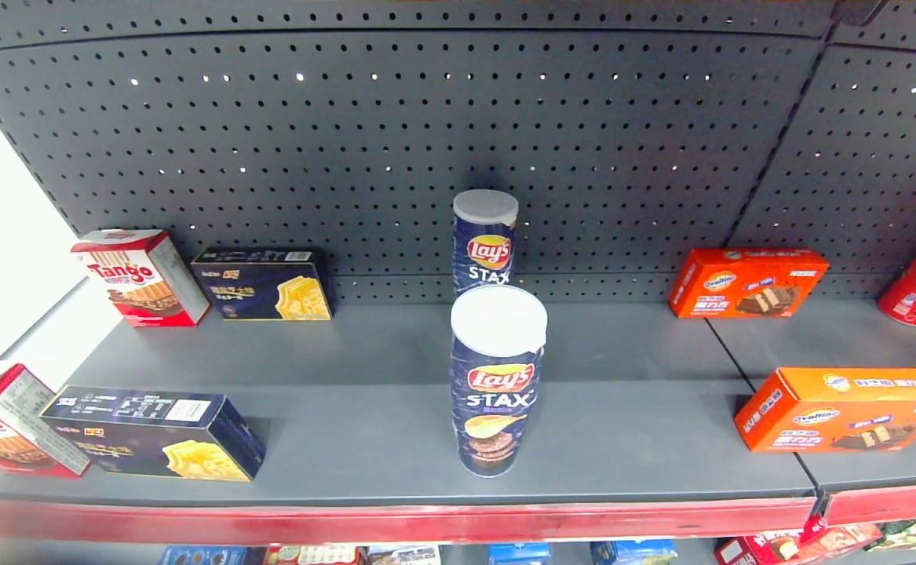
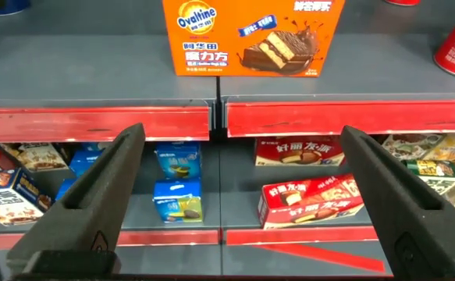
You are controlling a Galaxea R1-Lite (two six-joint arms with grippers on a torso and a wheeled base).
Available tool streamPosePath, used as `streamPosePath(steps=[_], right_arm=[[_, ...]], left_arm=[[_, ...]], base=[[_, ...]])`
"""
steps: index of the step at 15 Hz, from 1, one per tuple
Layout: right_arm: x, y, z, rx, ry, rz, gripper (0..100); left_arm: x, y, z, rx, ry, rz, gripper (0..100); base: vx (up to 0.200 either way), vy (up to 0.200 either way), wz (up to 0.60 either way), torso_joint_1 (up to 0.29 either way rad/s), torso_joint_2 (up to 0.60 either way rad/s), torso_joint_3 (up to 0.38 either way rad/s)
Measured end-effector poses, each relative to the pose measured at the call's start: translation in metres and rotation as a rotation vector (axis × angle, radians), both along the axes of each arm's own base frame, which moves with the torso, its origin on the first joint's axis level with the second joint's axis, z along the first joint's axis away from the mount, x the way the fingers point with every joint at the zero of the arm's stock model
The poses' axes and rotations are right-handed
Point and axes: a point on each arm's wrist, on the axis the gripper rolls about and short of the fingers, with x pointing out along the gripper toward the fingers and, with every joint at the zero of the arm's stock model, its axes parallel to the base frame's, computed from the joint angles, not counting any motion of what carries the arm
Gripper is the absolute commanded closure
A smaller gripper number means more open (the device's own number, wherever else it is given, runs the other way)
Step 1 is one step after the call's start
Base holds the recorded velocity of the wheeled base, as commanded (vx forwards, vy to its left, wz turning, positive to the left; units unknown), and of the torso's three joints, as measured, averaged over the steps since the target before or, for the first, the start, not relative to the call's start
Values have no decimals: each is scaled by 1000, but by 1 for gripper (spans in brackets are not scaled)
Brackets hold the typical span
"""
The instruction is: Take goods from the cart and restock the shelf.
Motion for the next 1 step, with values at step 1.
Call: streamPosePath(steps=[1], right_arm=[[0,0,0,-3,0,1,0]], left_arm=[[0,0,0,0,0,0,0]], base=[[0,0,0,0,0,0]])
